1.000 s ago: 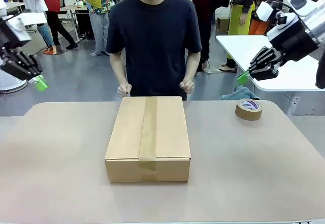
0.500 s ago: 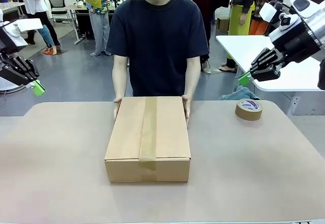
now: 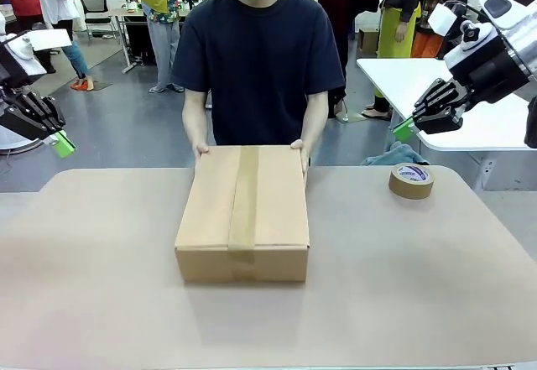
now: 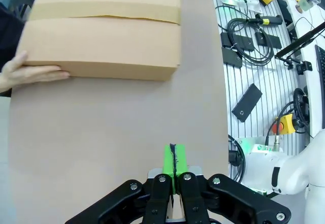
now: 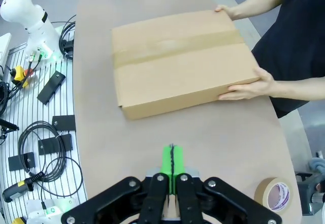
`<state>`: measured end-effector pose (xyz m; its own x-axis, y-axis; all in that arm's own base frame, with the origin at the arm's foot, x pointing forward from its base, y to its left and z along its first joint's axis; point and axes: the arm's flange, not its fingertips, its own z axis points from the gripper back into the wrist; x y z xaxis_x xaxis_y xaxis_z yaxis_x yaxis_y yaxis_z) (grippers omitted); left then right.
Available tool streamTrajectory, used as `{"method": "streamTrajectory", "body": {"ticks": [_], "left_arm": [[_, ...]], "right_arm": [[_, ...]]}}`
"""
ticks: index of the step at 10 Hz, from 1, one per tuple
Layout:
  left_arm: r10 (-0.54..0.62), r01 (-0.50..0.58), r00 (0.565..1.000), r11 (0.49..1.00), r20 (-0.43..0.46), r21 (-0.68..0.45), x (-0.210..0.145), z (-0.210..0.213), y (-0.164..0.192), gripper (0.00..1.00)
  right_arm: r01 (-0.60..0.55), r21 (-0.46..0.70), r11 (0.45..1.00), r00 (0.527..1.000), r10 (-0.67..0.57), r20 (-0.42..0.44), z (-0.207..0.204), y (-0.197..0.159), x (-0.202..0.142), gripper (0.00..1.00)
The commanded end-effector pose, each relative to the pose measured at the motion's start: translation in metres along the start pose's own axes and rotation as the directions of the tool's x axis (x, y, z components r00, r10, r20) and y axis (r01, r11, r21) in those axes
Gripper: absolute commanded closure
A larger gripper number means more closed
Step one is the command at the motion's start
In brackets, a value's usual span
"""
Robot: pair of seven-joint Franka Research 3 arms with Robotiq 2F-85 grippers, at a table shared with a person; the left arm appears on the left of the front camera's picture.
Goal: Wrap the clocks to prevent damage.
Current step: After the human seals the box with tape, release both hands from the side flaps of the Package Box.
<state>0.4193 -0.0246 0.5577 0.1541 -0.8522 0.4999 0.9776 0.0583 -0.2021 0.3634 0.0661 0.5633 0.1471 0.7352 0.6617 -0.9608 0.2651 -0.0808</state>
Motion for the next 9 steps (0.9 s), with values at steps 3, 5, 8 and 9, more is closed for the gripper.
{"method": "streamTrajectory", "body": {"ticks": [3, 5, 8, 9], "left_arm": [[0.003, -0.003, 1.0, 1.0, 0.002, -0.005, 0.0023, 0.0025, 0.0012, 1.0], [0.003, -0.003, 1.0, 1.0, 0.002, -0.005, 0.0023, 0.0025, 0.0012, 1.0], [0.003, -0.003, 1.0, 1.0, 0.002, -0.005, 0.0023, 0.0025, 0.0012, 1.0], [0.003, -0.003, 1.0, 1.0, 0.002, -0.005, 0.0023, 0.0025, 0.0012, 1.0]], "right_arm": [[0.004, -0.009, 1.0, 1.0, -0.004, -0.015, 0.0007, 0.0002, 0.0003, 0.99], [0.004, -0.009, 1.0, 1.0, -0.004, -0.015, 0.0007, 0.0002, 0.0003, 0.99], [0.004, -0.009, 1.0, 1.0, -0.004, -0.015, 0.0007, 0.0002, 0.0003, 0.99], [0.004, -0.009, 1.0, 1.0, -0.004, -0.015, 0.0007, 0.0002, 0.0003, 0.99]]}}
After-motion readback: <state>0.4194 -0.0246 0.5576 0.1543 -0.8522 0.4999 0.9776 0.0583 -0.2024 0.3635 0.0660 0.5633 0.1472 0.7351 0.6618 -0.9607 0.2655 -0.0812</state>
